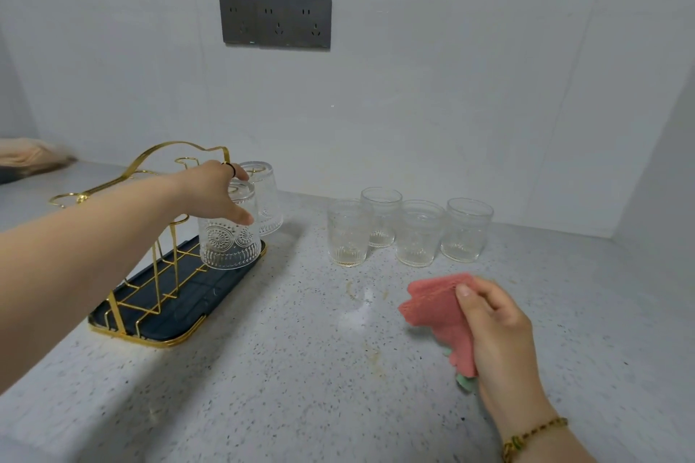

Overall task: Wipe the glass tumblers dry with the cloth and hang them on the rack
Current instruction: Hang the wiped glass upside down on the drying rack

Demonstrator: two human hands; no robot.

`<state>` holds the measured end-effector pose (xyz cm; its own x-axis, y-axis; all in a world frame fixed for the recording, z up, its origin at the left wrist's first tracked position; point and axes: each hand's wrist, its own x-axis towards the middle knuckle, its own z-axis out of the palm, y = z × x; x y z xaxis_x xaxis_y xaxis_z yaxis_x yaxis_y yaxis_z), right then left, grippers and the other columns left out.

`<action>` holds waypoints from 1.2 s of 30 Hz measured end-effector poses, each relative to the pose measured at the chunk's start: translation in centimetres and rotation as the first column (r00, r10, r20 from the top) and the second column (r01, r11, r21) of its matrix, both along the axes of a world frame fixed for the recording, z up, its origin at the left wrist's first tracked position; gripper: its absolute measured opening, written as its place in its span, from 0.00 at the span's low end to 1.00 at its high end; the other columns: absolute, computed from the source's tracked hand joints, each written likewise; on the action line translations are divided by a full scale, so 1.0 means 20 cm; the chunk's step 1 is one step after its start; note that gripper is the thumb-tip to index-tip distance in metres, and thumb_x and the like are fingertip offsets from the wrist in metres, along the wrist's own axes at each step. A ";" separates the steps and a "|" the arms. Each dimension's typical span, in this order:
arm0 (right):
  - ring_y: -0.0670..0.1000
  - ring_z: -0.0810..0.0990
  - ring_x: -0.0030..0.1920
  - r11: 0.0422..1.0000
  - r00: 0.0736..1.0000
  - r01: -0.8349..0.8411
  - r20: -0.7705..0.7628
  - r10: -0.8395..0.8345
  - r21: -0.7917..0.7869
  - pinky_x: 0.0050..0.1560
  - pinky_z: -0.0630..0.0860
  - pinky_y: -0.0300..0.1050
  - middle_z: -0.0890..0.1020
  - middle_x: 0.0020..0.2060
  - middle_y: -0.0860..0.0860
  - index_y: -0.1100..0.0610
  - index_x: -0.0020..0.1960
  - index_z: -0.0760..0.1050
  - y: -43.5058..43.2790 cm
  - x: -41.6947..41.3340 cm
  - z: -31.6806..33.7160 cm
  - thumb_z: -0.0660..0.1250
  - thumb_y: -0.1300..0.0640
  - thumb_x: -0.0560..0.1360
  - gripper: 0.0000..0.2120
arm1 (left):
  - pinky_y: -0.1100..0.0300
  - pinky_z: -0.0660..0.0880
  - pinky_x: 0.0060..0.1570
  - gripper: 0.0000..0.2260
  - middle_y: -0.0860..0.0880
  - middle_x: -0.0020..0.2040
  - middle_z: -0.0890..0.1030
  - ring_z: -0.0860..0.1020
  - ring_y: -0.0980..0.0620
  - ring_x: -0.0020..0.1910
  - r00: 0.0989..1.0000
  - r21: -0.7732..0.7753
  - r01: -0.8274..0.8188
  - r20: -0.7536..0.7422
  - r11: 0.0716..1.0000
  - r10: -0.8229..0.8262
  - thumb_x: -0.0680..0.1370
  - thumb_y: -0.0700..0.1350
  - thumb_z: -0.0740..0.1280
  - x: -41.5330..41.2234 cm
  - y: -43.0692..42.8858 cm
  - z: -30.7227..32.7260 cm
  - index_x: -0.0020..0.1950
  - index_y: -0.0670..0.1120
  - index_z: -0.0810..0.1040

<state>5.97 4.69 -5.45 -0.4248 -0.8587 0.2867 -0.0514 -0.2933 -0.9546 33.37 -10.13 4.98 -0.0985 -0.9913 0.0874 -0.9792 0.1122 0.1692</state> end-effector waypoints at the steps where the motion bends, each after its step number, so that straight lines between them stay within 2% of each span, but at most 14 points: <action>1: 0.46 0.76 0.21 1.000 1.000 -0.004 -0.003 0.004 -0.010 0.18 0.67 0.36 0.83 0.28 0.45 0.52 0.38 0.77 0.01 0.01 0.01 0.62 0.63 0.74 0.11 | 0.52 0.62 0.66 0.35 0.41 0.71 0.64 0.63 0.41 0.69 1.000 -0.058 -0.016 0.026 0.998 0.018 0.70 0.53 0.71 -0.01 0.01 0.00 0.72 0.44 0.60; 3: 0.44 0.78 0.27 0.999 0.998 -0.002 -0.067 0.000 -0.036 0.25 0.74 0.36 0.84 0.33 0.47 0.53 0.39 0.79 0.00 0.04 0.00 0.63 0.65 0.73 0.10 | 0.49 0.60 0.68 0.33 0.41 0.71 0.64 0.61 0.41 0.70 0.999 -0.245 -0.012 -0.038 0.969 0.003 0.70 0.53 0.71 -0.05 0.07 -0.01 0.71 0.44 0.62; 5: 0.48 0.77 0.37 1.000 0.977 0.014 -0.213 -0.019 -0.024 0.40 0.77 0.42 0.81 0.42 0.46 0.46 0.39 0.80 0.00 0.06 -0.02 0.66 0.61 0.71 0.10 | 0.52 0.60 0.66 0.27 0.43 0.68 0.68 0.63 0.43 0.68 0.976 -0.433 0.029 -0.184 0.901 -0.119 0.72 0.49 0.69 -0.11 0.17 -0.04 0.68 0.45 0.67; 7: 0.47 0.76 0.40 0.999 0.974 0.046 -0.222 -0.048 -0.015 0.42 0.75 0.38 0.80 0.40 0.45 0.43 0.38 0.78 -0.01 0.05 -0.03 0.67 0.61 0.71 0.12 | 0.56 0.62 0.64 0.22 0.47 0.65 0.71 0.66 0.48 0.66 0.929 -0.500 0.103 -0.262 0.860 -0.263 0.73 0.48 0.68 -0.19 0.28 -0.10 0.66 0.46 0.70; 9: 0.47 0.76 0.37 0.997 0.979 0.076 -0.190 -0.075 -0.005 0.38 0.73 0.32 0.81 0.36 0.48 0.43 0.37 0.76 0.00 0.04 -0.02 0.67 0.61 0.71 0.12 | 0.60 0.64 0.61 0.21 0.50 0.61 0.73 0.69 0.53 0.63 0.881 -0.438 0.176 -0.330 0.882 -0.340 0.74 0.47 0.67 -0.26 0.33 -0.20 0.65 0.48 0.70; 11: 0.52 0.75 0.33 0.995 0.982 0.102 -0.161 -0.102 -0.009 0.33 0.72 0.31 0.80 0.36 0.60 0.44 0.36 0.76 0.01 0.03 -0.01 0.67 0.60 0.71 0.11 | 0.62 0.65 0.57 0.23 0.52 0.56 0.73 0.70 0.55 0.58 0.831 -0.281 0.220 -0.448 0.934 -0.330 0.74 0.47 0.67 -0.34 0.33 -0.30 0.67 0.48 0.67; 14: 0.65 0.74 0.37 0.987 0.984 0.157 -0.079 -0.158 -0.012 0.38 0.76 0.47 0.78 0.39 0.68 0.46 0.35 0.76 0.00 0.01 0.00 0.67 0.59 0.71 0.10 | 0.63 0.65 0.54 0.28 0.50 0.55 0.72 0.71 0.52 0.58 0.747 -0.080 0.197 -0.633 0.977 -0.203 0.74 0.46 0.67 -0.43 0.23 -0.43 0.71 0.45 0.60; 16: 0.58 0.77 0.35 0.987 0.987 0.163 -0.014 -0.163 -0.007 0.39 0.75 0.49 0.80 0.33 0.57 0.46 0.36 0.76 -0.01 -0.01 0.00 0.67 0.60 0.71 0.10 | 0.60 0.66 0.54 0.31 0.45 0.62 0.71 0.70 0.47 0.63 0.697 0.030 0.131 -0.714 0.991 -0.070 0.74 0.45 0.68 -0.48 0.14 -0.51 0.72 0.43 0.57; 18: 0.46 0.78 0.39 0.985 0.984 0.170 0.044 -0.171 0.009 0.44 0.74 0.44 0.80 0.36 0.45 0.47 0.37 0.76 -0.02 -0.04 0.00 0.67 0.60 0.71 0.09 | 0.58 0.66 0.58 0.33 0.41 0.68 0.67 0.67 0.45 0.67 0.668 0.088 0.079 -0.744 0.993 0.013 0.74 0.44 0.68 -0.54 0.06 -0.56 0.73 0.42 0.54; 23: 0.46 0.79 0.45 0.972 0.964 0.230 0.130 -0.233 0.044 0.49 0.76 0.47 0.80 0.41 0.43 0.50 0.43 0.79 -0.07 -0.14 -0.01 0.66 0.59 0.72 0.05 | 0.60 0.66 0.56 0.33 0.41 0.68 0.69 0.69 0.44 0.66 0.628 0.078 0.006 -0.776 0.997 0.057 0.71 0.43 0.72 -0.67 -0.11 -0.60 0.70 0.38 0.59; 26: 0.52 0.81 0.47 0.964 0.953 0.261 0.148 -0.265 0.049 0.52 0.77 0.56 0.82 0.42 0.46 0.47 0.39 0.79 -0.09 -0.18 -0.03 0.67 0.58 0.72 0.07 | 0.51 0.69 0.62 0.36 0.42 0.64 0.73 0.73 0.42 0.61 0.592 0.079 -0.042 -0.801 0.996 0.089 0.66 0.45 0.76 -0.70 -0.22 -0.65 0.67 0.40 0.61; 28: 0.55 0.81 0.49 0.962 0.950 0.268 0.148 -0.274 0.058 0.52 0.76 0.60 0.82 0.44 0.48 0.46 0.39 0.79 -0.09 -0.20 -0.03 0.67 0.57 0.71 0.06 | 0.48 0.69 0.63 0.38 0.43 0.62 0.74 0.73 0.41 0.61 0.577 0.070 -0.061 -0.811 0.996 0.092 0.65 0.46 0.77 -0.72 -0.27 -0.68 0.67 0.41 0.58; 31: 0.56 0.80 0.48 0.963 0.954 0.263 0.135 -0.269 0.060 0.51 0.77 0.61 0.82 0.44 0.48 0.46 0.39 0.78 -0.09 -0.21 -0.03 0.67 0.55 0.71 0.06 | 0.46 0.66 0.65 0.41 0.42 0.63 0.73 0.70 0.40 0.63 0.564 0.049 -0.061 -0.823 0.997 0.075 0.65 0.45 0.77 -0.72 -0.33 -0.70 0.68 0.42 0.53; 36: 0.54 0.81 0.46 0.963 0.952 0.266 0.149 -0.268 0.037 0.47 0.78 0.57 0.81 0.42 0.47 0.46 0.38 0.77 -0.09 -0.21 -0.01 0.66 0.57 0.72 0.07 | 0.51 0.67 0.64 0.38 0.42 0.60 0.74 0.72 0.41 0.61 0.557 0.025 -0.077 -0.828 0.997 0.064 0.66 0.42 0.76 -0.72 -0.34 -0.71 0.67 0.40 0.55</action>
